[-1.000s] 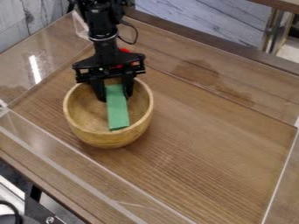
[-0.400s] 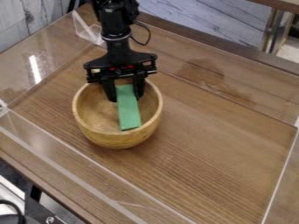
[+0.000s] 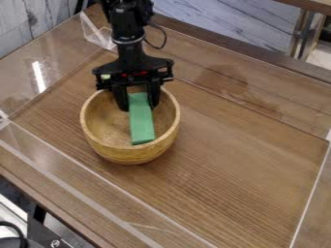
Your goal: Remove the green stick from the brown bowl and put it on the table
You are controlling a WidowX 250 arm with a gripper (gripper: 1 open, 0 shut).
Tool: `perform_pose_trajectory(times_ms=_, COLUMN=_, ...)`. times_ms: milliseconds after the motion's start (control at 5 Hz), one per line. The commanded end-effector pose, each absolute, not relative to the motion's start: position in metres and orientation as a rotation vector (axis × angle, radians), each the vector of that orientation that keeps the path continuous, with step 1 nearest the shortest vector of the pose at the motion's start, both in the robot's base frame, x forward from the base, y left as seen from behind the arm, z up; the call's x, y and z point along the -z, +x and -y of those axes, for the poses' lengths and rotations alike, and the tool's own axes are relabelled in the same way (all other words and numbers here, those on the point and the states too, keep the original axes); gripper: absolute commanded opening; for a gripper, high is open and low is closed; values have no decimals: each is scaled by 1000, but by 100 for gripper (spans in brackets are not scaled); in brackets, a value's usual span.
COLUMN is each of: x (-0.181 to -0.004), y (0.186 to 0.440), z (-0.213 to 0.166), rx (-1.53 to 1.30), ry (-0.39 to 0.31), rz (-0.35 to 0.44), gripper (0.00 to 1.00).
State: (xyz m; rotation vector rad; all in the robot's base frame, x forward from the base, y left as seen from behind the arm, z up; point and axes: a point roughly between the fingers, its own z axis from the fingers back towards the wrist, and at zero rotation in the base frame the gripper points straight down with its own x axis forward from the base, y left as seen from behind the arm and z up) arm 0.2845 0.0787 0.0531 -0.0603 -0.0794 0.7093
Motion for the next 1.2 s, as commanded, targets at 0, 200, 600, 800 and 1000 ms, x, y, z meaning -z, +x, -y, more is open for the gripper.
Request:
perform_pose_trajectory(times_ms=0, x=-70, y=299, z=-93, rx=-729, ry=-62, rz=131, gripper=0)
perform_pose_trajectory(times_ms=200, x=-81, y=300, z=-93, rx=-653, ry=-67, rz=128, gripper=0)
perform_pose_trajectory(times_ms=600, x=-98, y=304, z=-94, rx=-471, ry=-99, rz=133, gripper=0)
perform_pose_trajectory(times_ms=800, x=-110, y=300, z=-86, rx=-434, ry=-126, rz=148, gripper=0)
perform_pose_trajectory(times_ms=1000, x=-118, y=295, z=-73, rx=-389, ry=-146, rz=156, gripper=0)
